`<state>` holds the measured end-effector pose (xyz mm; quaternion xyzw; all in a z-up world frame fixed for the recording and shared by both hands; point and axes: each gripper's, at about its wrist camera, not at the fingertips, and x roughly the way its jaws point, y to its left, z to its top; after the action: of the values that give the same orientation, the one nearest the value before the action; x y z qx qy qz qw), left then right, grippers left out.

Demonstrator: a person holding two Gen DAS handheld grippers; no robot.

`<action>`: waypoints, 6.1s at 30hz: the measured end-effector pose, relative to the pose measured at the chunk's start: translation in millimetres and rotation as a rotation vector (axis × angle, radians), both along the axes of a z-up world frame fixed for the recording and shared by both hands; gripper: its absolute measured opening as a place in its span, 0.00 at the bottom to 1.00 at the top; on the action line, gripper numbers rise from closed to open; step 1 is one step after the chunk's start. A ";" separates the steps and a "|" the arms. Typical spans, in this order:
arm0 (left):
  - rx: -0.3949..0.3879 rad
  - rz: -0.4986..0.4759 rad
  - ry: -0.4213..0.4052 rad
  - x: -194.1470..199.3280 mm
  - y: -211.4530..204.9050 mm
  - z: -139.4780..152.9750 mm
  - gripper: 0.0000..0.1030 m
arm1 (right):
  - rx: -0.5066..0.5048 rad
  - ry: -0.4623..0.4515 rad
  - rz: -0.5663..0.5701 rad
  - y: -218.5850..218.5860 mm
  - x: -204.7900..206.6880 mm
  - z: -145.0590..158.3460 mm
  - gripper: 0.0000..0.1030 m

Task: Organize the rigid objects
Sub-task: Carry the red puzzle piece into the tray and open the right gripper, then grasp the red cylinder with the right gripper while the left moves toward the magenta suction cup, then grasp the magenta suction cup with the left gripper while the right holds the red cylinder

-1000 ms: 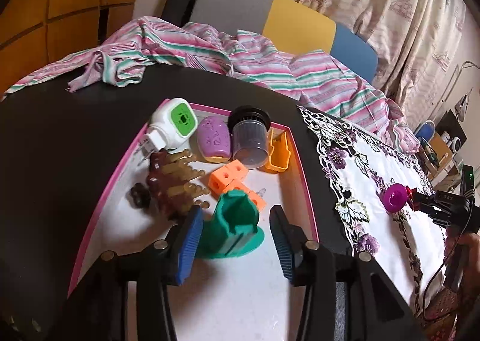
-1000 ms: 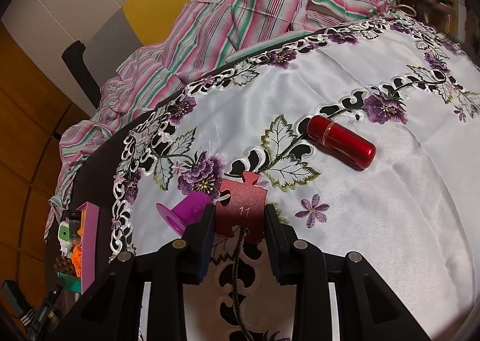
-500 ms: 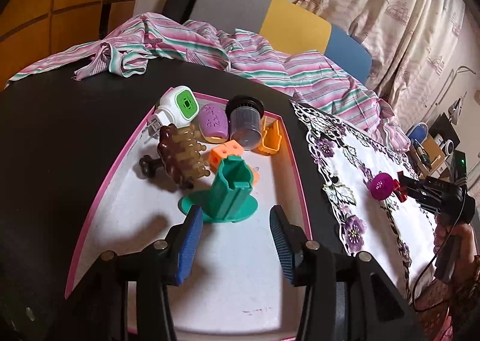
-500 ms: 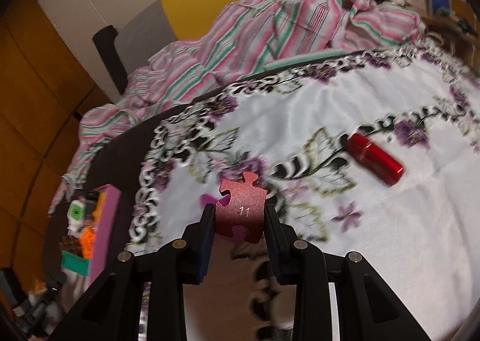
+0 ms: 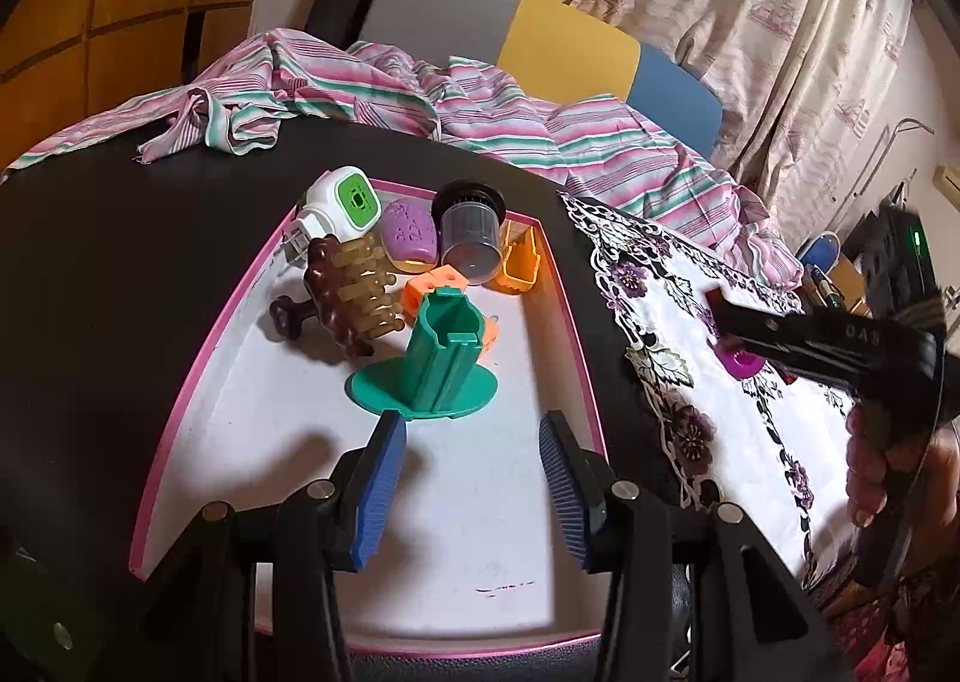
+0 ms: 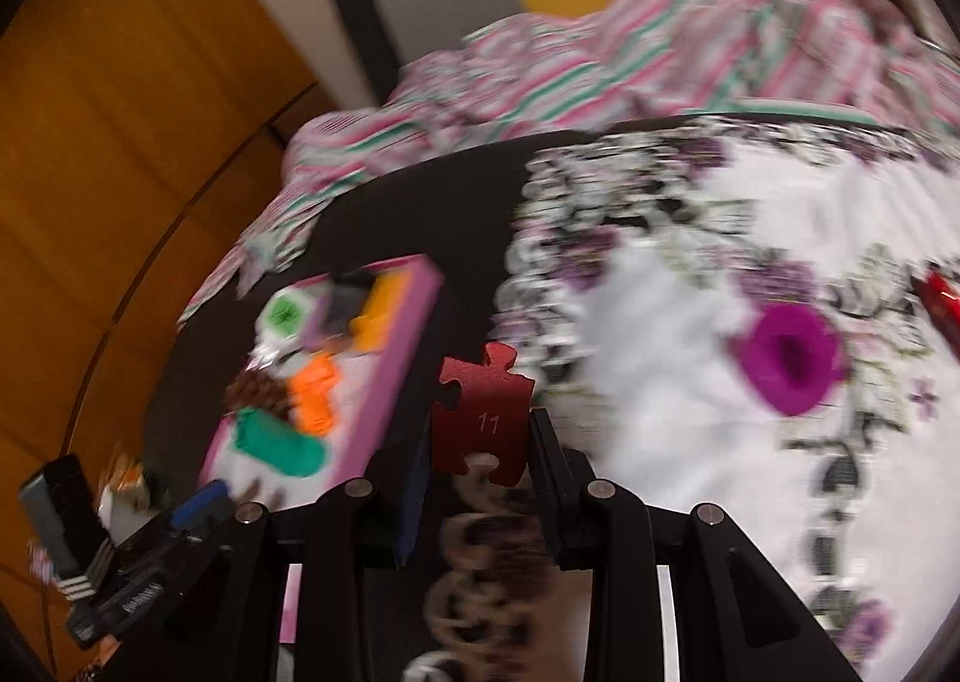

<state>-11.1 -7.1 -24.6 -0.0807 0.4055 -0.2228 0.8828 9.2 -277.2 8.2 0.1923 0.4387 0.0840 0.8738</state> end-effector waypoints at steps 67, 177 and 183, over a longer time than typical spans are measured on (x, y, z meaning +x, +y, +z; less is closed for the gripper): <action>-0.018 -0.262 0.016 -40.8 -83.4 15.9 0.45 | -0.171 0.070 -0.334 -117.4 -31.0 -8.2 0.39; 0.172 -0.520 0.083 1.4 -323.5 -25.3 0.30 | -0.302 0.266 -0.349 -266.1 -3.0 -66.9 0.26; 0.157 -0.544 0.051 -2.8 -317.5 -5.0 0.29 | -0.298 0.265 -0.354 -266.2 -2.9 -66.8 0.26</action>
<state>-13.9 -324.7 -29.7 0.0944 0.4502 -0.4172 0.7838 6.2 -543.4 -58.6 0.1444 0.5165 -0.1616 0.8284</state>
